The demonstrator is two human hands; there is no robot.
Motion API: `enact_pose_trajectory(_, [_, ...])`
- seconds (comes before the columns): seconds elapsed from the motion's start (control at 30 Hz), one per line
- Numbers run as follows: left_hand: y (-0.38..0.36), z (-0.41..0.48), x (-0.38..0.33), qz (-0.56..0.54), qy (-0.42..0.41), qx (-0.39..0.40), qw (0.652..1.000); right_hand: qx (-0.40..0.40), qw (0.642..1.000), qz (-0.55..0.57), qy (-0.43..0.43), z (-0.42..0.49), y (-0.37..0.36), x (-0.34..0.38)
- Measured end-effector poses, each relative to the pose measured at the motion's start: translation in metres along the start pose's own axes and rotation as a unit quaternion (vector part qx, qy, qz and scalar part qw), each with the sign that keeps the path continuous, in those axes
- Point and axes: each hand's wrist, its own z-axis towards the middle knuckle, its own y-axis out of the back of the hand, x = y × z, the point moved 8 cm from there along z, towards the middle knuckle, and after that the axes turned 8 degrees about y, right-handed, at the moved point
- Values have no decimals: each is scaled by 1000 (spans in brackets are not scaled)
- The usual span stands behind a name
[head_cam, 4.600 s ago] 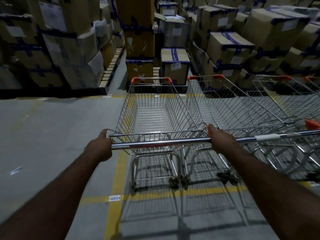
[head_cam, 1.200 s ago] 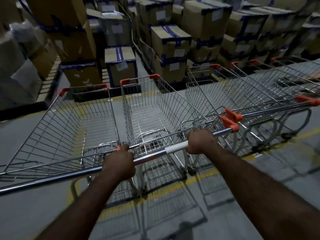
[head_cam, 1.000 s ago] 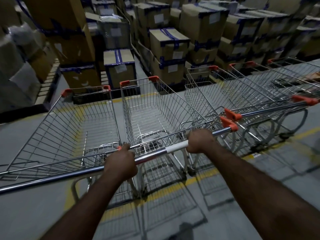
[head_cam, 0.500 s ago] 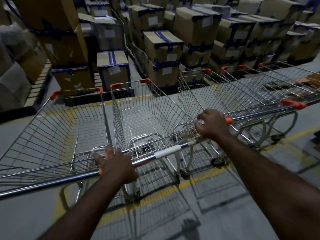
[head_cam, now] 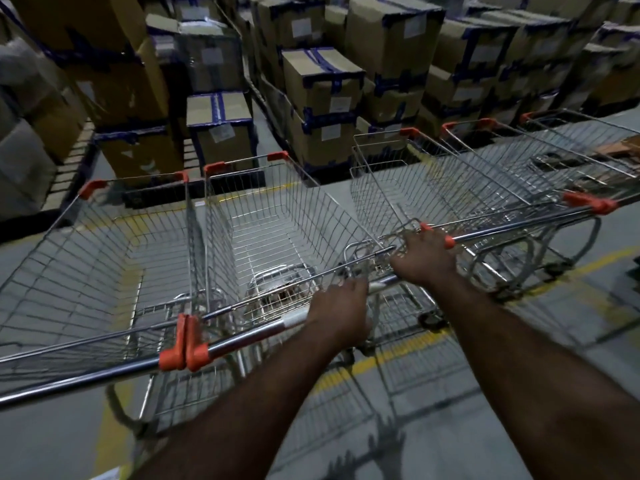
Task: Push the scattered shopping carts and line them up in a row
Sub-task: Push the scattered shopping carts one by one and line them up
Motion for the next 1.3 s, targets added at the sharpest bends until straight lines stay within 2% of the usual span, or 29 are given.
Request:
enact_pose_trajectory(0.17, [-5,26,-35,14,-16,-9,1000,18,999,-39,-5,13,9,-13])
enact_pose_trajectory(0.33, [-10,46,-55,-17,-16,-3,1000,49,998,-29,-25,19,0,-31])
enact_pose_trajectory(0.87, [-17,45,-49,-7,-45,-29,999,60,994,-89,-9,13,10,-34])
enact_pose_trajectory(1.13, [-17,39,-49,3,-54,-16,998,63,987,-142,-37,8,8,-39])
enact_pose_trajectory(1.3, [-11,41,-47,-34,-82,-1,996,64,986,-140,-61,-5,14,-33])
